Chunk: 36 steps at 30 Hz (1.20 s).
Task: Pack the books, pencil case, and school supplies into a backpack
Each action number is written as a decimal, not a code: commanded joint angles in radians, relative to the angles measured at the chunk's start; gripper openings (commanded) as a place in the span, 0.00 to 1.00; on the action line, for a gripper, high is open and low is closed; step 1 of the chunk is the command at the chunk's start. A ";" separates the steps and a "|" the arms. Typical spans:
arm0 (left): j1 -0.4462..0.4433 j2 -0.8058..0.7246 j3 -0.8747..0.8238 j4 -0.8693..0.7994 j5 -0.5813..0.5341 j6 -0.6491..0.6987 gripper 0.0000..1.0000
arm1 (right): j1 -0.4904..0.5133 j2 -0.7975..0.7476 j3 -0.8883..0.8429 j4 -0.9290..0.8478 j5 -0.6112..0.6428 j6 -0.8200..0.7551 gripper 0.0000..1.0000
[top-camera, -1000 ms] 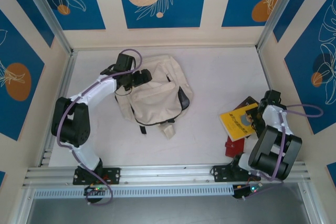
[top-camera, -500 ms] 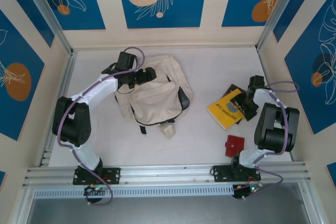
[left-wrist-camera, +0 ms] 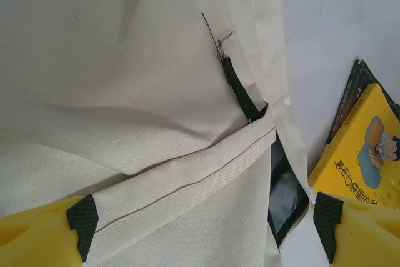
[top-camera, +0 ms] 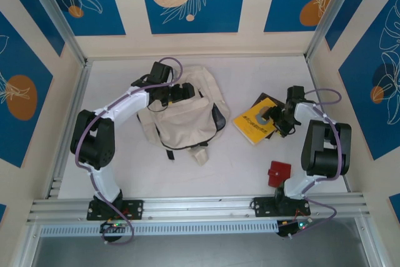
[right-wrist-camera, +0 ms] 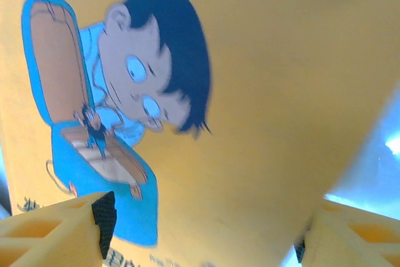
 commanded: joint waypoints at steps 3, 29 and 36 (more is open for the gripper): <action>-0.023 0.000 0.034 -0.008 0.032 0.001 0.91 | -0.027 -0.149 -0.081 -0.022 -0.128 0.070 0.76; -0.032 -0.092 -0.032 0.007 -0.080 -0.019 1.00 | 0.039 -0.199 -0.348 0.263 -0.335 0.290 0.71; -0.032 -0.116 -0.054 0.041 -0.082 -0.032 1.00 | 0.044 -0.179 -0.388 0.344 -0.352 0.307 0.67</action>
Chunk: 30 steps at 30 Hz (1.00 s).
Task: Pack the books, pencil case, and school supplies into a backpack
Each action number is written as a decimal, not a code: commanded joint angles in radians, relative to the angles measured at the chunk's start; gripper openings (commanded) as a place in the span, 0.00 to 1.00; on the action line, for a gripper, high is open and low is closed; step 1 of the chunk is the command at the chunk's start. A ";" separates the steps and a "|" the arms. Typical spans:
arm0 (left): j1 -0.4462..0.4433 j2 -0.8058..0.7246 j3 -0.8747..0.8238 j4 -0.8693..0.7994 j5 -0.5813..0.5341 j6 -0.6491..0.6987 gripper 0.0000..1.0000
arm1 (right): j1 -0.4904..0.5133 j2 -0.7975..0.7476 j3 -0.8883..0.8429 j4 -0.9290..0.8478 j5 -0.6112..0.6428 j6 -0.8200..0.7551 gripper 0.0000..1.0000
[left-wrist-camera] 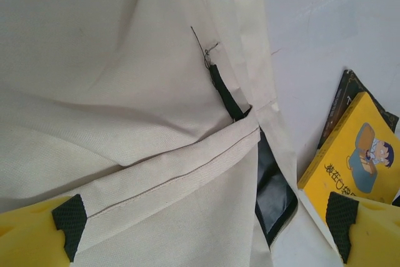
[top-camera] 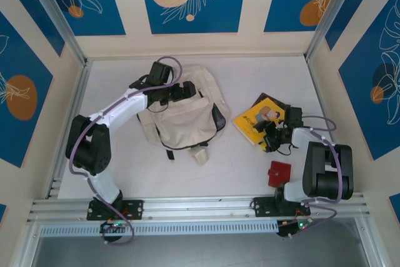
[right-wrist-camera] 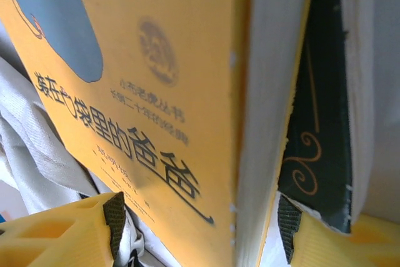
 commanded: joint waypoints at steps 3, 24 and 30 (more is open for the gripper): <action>-0.006 -0.073 -0.070 0.085 -0.028 -0.019 1.00 | 0.016 0.009 -0.038 0.075 -0.027 0.022 0.61; 0.054 -0.164 -0.215 0.128 0.176 -0.073 1.00 | 0.040 -0.305 0.081 0.094 -0.210 -0.016 0.07; 0.056 -0.197 -0.248 0.197 0.320 -0.133 1.00 | 0.111 -0.305 0.210 0.133 -0.324 -0.064 0.07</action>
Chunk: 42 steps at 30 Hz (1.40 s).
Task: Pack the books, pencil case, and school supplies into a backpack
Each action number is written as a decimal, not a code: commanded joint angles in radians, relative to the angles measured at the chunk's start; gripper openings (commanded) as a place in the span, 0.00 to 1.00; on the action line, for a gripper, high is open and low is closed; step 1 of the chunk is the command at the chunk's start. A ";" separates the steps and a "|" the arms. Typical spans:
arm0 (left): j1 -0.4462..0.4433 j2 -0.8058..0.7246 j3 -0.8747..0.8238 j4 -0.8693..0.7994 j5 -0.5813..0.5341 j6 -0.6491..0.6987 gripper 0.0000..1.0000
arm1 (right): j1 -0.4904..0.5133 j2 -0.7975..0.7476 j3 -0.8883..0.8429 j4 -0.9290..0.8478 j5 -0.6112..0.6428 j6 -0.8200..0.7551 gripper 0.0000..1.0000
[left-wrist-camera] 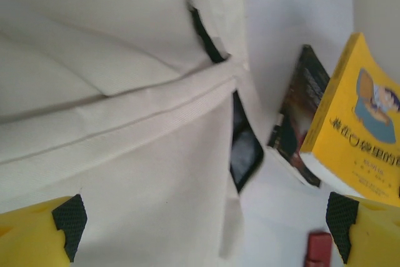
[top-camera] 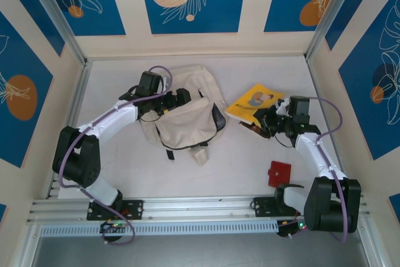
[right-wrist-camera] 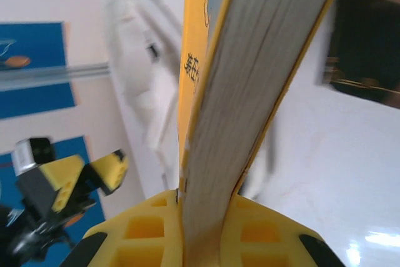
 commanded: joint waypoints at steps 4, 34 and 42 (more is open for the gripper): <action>0.010 -0.046 -0.034 0.192 0.234 -0.128 1.00 | 0.100 0.024 0.162 0.099 -0.239 -0.117 0.07; 0.024 0.156 0.126 0.489 0.514 -0.317 0.39 | 0.240 0.231 0.322 0.025 -0.532 -0.243 0.08; 0.024 0.038 0.079 0.483 0.325 -0.343 0.08 | 0.202 0.173 0.287 0.074 -0.390 -0.135 0.66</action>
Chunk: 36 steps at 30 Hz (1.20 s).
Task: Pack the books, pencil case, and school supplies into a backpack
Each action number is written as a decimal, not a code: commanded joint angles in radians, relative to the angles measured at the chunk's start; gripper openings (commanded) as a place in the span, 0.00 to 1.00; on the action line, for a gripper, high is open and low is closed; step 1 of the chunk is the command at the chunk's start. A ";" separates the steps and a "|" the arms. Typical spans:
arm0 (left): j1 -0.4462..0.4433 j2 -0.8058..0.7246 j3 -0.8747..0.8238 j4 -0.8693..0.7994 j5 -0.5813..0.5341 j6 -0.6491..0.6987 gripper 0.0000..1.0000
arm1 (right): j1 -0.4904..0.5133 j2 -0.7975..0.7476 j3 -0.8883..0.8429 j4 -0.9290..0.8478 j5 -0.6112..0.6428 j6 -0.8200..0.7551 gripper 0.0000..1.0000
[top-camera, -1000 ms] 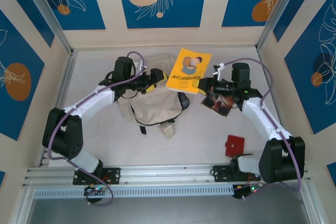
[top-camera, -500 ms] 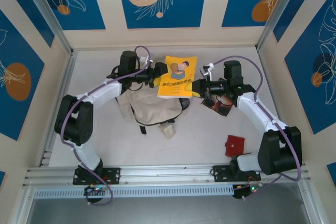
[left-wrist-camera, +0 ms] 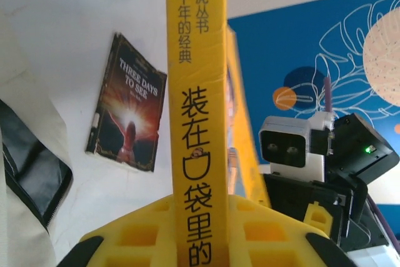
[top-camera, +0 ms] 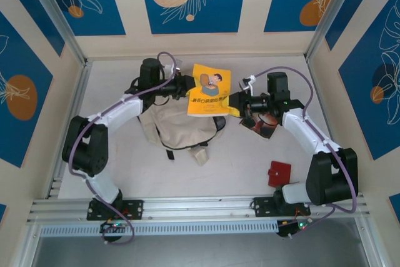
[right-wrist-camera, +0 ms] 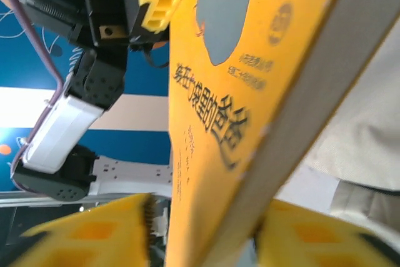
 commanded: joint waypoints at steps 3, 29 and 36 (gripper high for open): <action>0.012 -0.138 -0.069 0.076 -0.235 -0.067 0.09 | -0.006 -0.080 -0.011 0.122 0.140 0.146 0.84; 0.010 -0.205 -0.152 0.349 -0.626 -0.419 0.10 | 0.315 0.013 -0.090 0.680 0.621 0.938 1.00; 0.010 -0.199 -0.146 0.358 -0.591 -0.438 0.11 | 0.356 0.089 -0.020 0.731 0.731 0.958 0.99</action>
